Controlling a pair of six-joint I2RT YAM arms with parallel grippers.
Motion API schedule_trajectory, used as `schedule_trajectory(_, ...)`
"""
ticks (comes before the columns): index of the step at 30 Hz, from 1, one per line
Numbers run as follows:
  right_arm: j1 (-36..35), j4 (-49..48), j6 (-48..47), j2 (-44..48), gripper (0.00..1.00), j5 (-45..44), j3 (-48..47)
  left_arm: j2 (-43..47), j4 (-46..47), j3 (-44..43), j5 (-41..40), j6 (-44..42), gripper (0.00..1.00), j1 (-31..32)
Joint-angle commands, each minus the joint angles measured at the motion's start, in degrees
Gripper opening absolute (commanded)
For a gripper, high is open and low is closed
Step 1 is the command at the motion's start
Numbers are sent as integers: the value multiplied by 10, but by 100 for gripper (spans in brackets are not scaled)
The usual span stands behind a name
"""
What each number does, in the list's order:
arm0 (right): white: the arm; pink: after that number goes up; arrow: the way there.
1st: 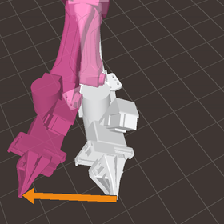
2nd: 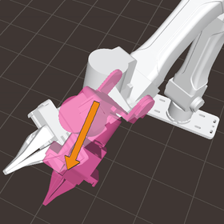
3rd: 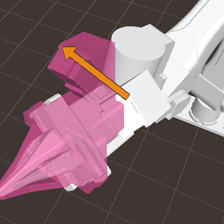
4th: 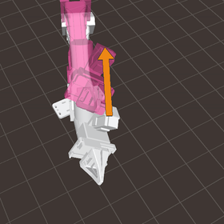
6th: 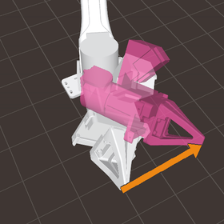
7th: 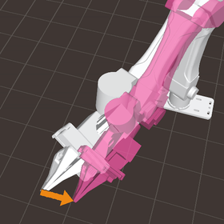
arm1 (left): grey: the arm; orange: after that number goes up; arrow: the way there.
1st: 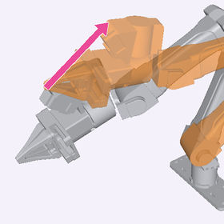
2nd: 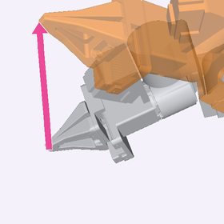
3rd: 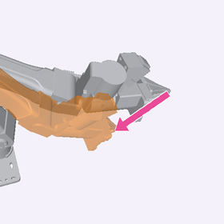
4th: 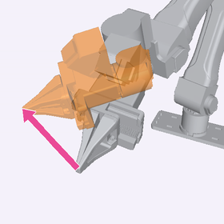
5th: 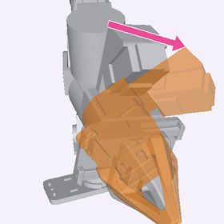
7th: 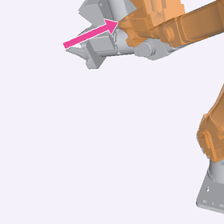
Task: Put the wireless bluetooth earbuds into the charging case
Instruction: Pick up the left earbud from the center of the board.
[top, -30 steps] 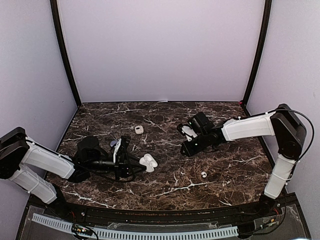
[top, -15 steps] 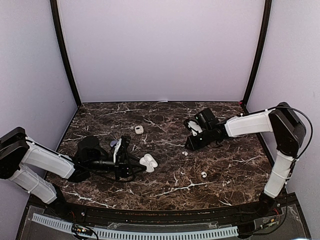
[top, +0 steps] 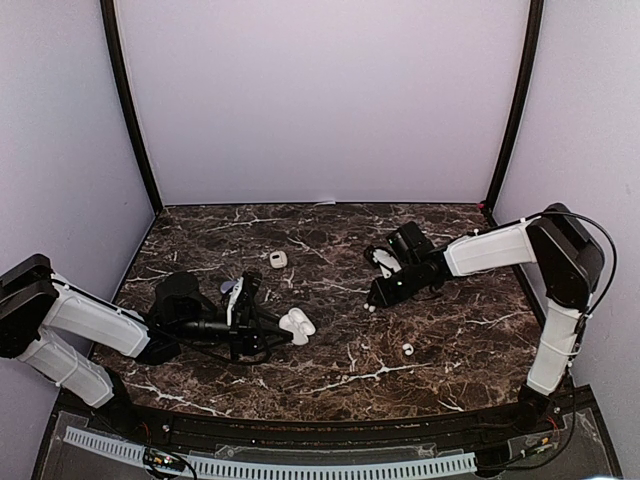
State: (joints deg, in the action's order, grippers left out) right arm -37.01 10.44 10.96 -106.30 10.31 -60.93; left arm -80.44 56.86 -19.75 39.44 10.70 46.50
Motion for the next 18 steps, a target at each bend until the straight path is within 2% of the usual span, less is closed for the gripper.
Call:
schedule_trajectory(1,0,-16,-6,-8,22,32,5,8,4,-15,8,-9,18,-3)
schedule_trajectory(11,-7,-24,2,6,23,57,26,10,2,-14,7,-8,18,-3)
schedule_trajectory(18,-9,-28,-1,15,12,60,25,8,1,-16,9,-7,18,-3)
